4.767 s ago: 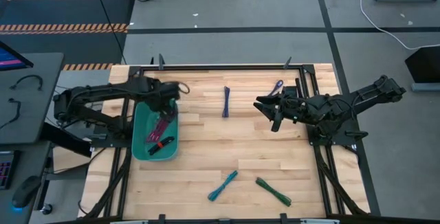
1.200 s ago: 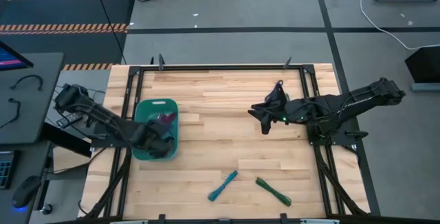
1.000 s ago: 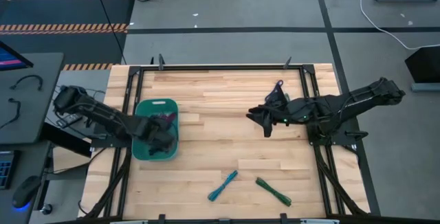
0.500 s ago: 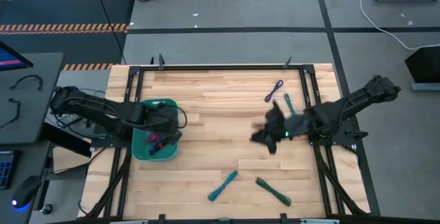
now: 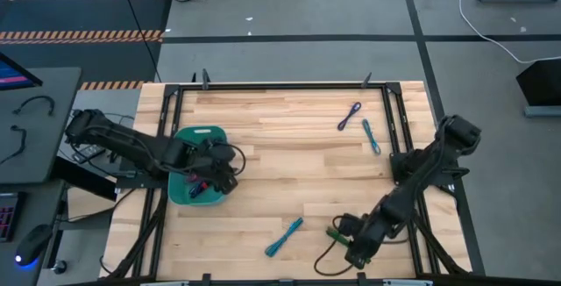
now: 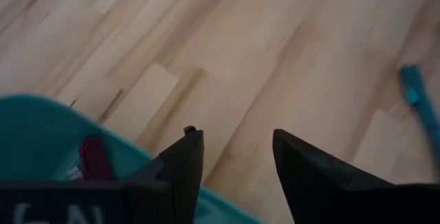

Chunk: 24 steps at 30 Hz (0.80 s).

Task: Pick and place USB-C Cables
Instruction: Put the green charger cable into the blue bin

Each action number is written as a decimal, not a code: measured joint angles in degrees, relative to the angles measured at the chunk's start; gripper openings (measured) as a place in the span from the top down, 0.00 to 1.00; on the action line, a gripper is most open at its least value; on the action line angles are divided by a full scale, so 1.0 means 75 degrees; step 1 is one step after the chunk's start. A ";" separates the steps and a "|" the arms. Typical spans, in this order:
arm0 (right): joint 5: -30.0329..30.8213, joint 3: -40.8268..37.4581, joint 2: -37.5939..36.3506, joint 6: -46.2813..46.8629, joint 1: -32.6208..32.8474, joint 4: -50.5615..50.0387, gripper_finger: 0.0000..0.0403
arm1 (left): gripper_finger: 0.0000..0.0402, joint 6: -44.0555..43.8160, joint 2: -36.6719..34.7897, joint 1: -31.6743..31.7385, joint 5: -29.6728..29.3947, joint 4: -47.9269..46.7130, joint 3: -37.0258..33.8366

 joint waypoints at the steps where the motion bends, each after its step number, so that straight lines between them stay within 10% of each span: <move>1: -0.0090 0.0000 0.0162 0.0009 -0.0015 0.0089 0.74 | 0.56 -0.0005 0.0000 -0.0035 0.0000 0.0023 -0.0092; 14: -0.0151 0.0052 0.1506 -0.0003 -0.0200 0.0373 0.64 | 0.57 -0.0382 0.0003 -0.0686 0.0740 0.0093 -0.0642; 24: 0.0233 0.0013 0.1552 -0.0153 -0.0351 0.0028 0.96 | 0.57 -0.0624 0.0003 -0.0909 0.0659 0.0549 -0.0642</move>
